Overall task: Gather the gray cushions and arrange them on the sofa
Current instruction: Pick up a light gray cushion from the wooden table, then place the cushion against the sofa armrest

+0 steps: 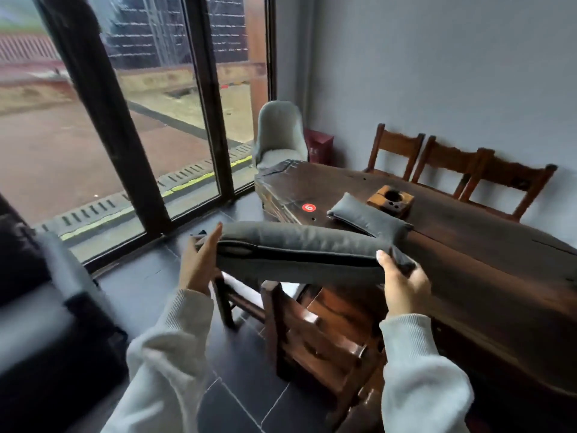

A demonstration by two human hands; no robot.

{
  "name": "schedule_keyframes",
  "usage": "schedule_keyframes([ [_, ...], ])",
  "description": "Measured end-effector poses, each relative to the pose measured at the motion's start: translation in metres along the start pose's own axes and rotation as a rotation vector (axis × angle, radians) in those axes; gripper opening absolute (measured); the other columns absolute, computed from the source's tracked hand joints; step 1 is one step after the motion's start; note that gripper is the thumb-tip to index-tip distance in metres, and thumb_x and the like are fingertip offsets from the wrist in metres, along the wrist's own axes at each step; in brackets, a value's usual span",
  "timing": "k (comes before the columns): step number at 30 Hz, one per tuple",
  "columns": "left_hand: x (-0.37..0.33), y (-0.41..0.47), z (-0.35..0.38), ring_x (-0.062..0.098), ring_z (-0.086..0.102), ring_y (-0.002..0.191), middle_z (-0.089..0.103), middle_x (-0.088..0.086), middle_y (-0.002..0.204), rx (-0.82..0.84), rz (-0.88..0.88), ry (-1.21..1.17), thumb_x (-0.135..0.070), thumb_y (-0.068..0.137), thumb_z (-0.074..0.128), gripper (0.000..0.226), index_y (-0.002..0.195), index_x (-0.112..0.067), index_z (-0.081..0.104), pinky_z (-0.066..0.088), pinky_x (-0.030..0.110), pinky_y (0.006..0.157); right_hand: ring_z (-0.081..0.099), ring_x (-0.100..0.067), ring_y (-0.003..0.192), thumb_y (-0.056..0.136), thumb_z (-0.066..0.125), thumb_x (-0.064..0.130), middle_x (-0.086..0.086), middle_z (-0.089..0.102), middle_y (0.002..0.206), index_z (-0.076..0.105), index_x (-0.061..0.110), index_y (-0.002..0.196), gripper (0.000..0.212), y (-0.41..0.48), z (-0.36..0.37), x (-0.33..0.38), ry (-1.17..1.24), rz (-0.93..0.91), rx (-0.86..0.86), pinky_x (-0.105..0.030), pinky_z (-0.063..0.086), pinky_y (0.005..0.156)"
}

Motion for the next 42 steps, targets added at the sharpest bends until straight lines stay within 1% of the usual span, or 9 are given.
schedule_keyframes([
  [4,0.001,-0.028,-0.143,-0.004,0.066,0.065,0.065,0.003,0.098,-0.071,0.056,-0.156,-0.013,0.089,0.074,0.027,0.112,-0.015,0.061,0.051,0.016,0.050,0.072,-0.010,0.089,0.077,0.078,-0.002,0.007,0.075,0.096,0.071,0.025,0.096,0.034,-0.079,0.070,-0.011,0.094,-0.006,0.172,-0.014,0.053,0.071],
  [10,-0.003,-0.091,-0.375,0.007,0.069,0.099,0.071,0.000,0.123,-0.175,0.161,-0.214,0.013,0.082,0.065,0.064,0.139,-0.016,0.057,0.057,0.015,0.067,0.072,-0.014,0.097,0.068,0.074,-0.009,0.007,0.077,0.104,0.073,0.031,0.103,0.053,-0.240,0.170,-0.032,0.089,-0.049,0.505,-0.023,0.056,0.082],
  [15,0.008,-0.155,-0.531,0.002,0.069,0.107,0.069,0.000,0.126,-0.282,0.232,-0.189,0.026,0.083,0.054,0.076,0.148,-0.012,0.049,0.058,0.018,0.085,0.066,0.011,0.106,0.077,0.068,-0.013,-0.003,0.067,0.133,0.057,0.012,0.146,0.074,-0.379,0.229,-0.057,0.121,-0.012,0.688,-0.009,0.052,0.082],
  [18,0.016,-0.186,-0.598,0.006,0.069,0.106,0.064,0.007,0.133,-0.344,0.251,-0.190,0.029,0.082,0.050,0.078,0.149,-0.012,0.048,0.056,0.022,0.090,0.061,-0.004,0.127,0.084,0.071,-0.007,-0.001,0.063,0.141,0.050,0.010,0.151,0.071,-0.444,0.260,-0.065,0.099,0.005,0.842,-0.019,0.049,0.100],
  [23,0.025,-0.203,-0.678,0.027,0.057,0.131,0.060,0.015,0.143,-0.436,0.297,-0.146,0.022,0.078,0.060,0.075,0.146,-0.009,0.051,0.042,0.047,0.115,0.062,0.004,0.121,0.084,0.078,0.005,-0.002,0.063,0.142,0.052,0.007,0.149,0.070,-0.521,0.319,-0.065,0.028,-0.029,0.936,-0.017,0.050,0.101],
  [26,0.031,-0.205,-0.721,0.027,0.055,0.136,0.064,0.008,0.141,-0.488,0.311,-0.103,0.011,0.075,0.062,0.073,0.144,-0.014,0.056,0.036,0.051,0.117,0.066,-0.012,0.124,0.082,0.079,0.011,-0.007,0.068,0.137,0.058,0.007,0.145,0.067,-0.560,0.361,-0.073,-0.002,-0.048,0.999,-0.038,0.048,0.111],
  [36,0.044,-0.133,-0.906,0.017,0.058,0.132,0.061,0.002,0.144,-0.766,0.265,-0.032,0.032,0.076,0.056,0.084,0.148,-0.010,0.050,0.046,0.033,0.110,0.069,-0.011,0.117,0.061,0.080,0.041,0.003,0.072,0.125,0.060,0.015,0.144,0.089,-0.707,0.592,-0.091,-0.052,-0.084,1.114,-0.036,0.052,0.104],
  [39,0.031,-0.111,-0.965,0.006,0.058,0.130,0.067,-0.009,0.136,-0.841,0.286,-0.048,0.019,0.079,0.063,0.077,0.140,-0.028,0.058,0.048,0.017,0.099,0.065,-0.014,0.124,0.063,0.077,0.051,0.001,0.070,0.129,0.062,0.017,0.143,0.089,-0.759,0.667,-0.091,-0.027,-0.093,1.151,-0.034,0.050,0.107],
  [42,0.025,-0.098,-1.018,0.001,0.058,0.127,0.066,-0.013,0.137,-0.908,0.261,-0.086,-0.010,0.081,0.075,0.062,0.132,-0.042,0.061,0.048,0.012,0.094,0.064,0.006,0.115,0.066,0.075,0.056,0.006,0.069,0.127,0.060,0.019,0.145,0.088,-0.814,0.729,-0.086,-0.031,-0.111,1.246,-0.013,0.047,0.096],
])
Point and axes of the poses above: each hand's wrist, its own y-axis towards the middle knuckle, its own z-axis out of the palm, x = y × z, the point moved 4 cm from there along y, towards the middle knuckle
